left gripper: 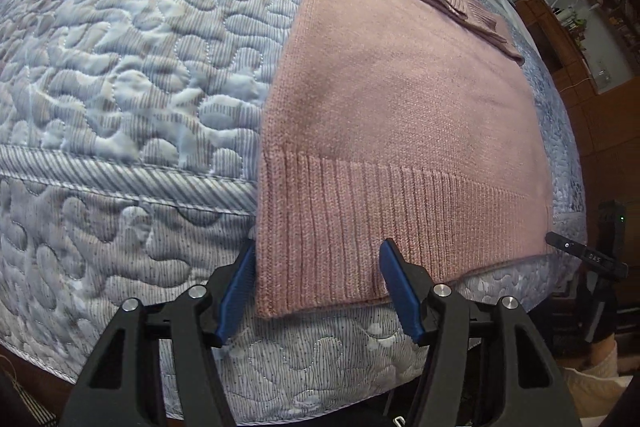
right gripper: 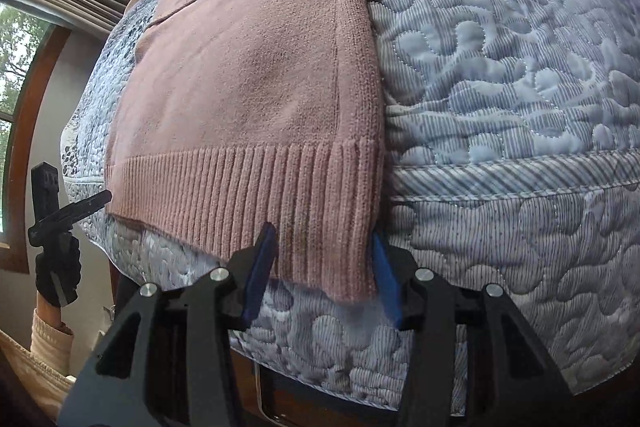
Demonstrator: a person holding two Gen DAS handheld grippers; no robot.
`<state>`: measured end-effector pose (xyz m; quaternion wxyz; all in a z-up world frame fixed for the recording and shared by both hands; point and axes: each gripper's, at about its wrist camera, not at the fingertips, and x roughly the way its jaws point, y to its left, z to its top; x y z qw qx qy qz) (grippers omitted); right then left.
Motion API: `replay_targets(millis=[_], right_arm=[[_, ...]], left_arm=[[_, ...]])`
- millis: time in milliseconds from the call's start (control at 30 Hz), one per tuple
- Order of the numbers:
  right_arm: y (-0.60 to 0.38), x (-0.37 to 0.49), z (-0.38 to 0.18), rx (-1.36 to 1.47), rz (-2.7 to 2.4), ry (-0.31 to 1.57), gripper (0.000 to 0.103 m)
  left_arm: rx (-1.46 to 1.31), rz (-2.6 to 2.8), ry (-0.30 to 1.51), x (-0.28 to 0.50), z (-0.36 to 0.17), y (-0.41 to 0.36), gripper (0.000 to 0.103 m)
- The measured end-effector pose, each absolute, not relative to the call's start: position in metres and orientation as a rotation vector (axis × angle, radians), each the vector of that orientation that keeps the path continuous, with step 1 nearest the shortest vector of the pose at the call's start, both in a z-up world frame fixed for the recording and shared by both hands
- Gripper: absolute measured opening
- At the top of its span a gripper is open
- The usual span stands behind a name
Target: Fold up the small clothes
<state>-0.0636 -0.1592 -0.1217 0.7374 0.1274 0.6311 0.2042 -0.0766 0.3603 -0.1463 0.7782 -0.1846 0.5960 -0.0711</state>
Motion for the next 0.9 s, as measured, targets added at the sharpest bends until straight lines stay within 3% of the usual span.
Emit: replay_targets(millis=[67,267,300,333,433,733,900], right_arm=[[-0.161,-0.064,-0.122,0.291,0.452,1.384,0.044],[-0.161,-0.067,-0.125,0.343,0.505,1.402,0.021],[-0.160,-0.067,-0.125,0.339,0.504,1.401,0.015],[-0.160,-0.067,-0.125,0.338,0.507,1.398,0.013],[-0.162,-0.067,-0.118,0.364,0.530,1.381,0.009],[-0.180,-0.040,-0.066,0.575,0.629,1.255,0.009],[-0.176,-0.003,-0.046,0.554,0.621,1.218,0.009]], left_arm=[[-0.405,-0.152,1.287,-0.079,-0.147,0.363,0.057],[-0.436,-0.183,1.305,-0.089,-0.149,0.367,0.035],[-0.441,-0.182,1.305,-0.090,-0.149,0.368,0.027],[-0.450,-0.183,1.304,-0.090,-0.150,0.368,0.019],[-0.451,-0.170,1.292,-0.090,-0.148,0.367,0.011],[-0.500,-0.231,1.109,-0.074,-0.091,0.379,0.010],[-0.518,-0.219,1.052,-0.038,-0.076,0.389,0.010]])
